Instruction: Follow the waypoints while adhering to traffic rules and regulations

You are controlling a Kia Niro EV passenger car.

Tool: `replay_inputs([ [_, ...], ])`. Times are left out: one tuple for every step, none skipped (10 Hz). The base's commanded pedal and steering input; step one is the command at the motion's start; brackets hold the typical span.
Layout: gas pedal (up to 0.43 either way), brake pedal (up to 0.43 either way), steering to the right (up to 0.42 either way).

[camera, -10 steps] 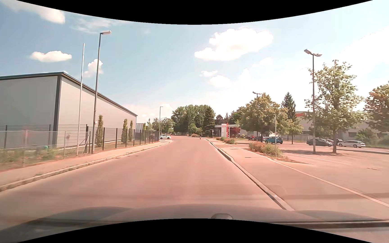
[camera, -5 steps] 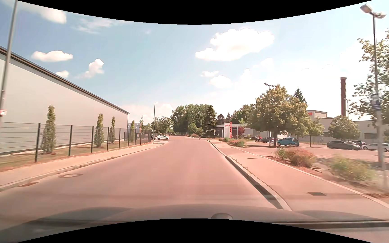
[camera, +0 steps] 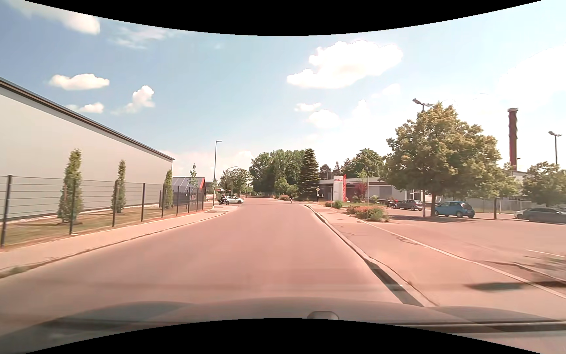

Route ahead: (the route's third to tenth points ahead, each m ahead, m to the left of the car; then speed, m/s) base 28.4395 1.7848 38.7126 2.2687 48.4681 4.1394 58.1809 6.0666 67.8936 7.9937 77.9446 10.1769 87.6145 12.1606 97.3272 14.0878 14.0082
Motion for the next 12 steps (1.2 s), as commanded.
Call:
replay_inputs([
  [0.067,0.0,-0.006],
  [0.067,0.0,-0.006],
  [0.059,0.0,-0.006],
  [0.047,0.0,-0.006],
  [0.039,0.0,-0.006],
  [0.039,0.0,-0.006],
  [0.039,0.0,-0.006],
  [0.028,0.0,-0.006],
  [0.02,0.0,-0.006],
  [0.02,0.0,-0.006],
  [0.02,0.0,-0.006],
  [0.02,0.0,-0.006],
])
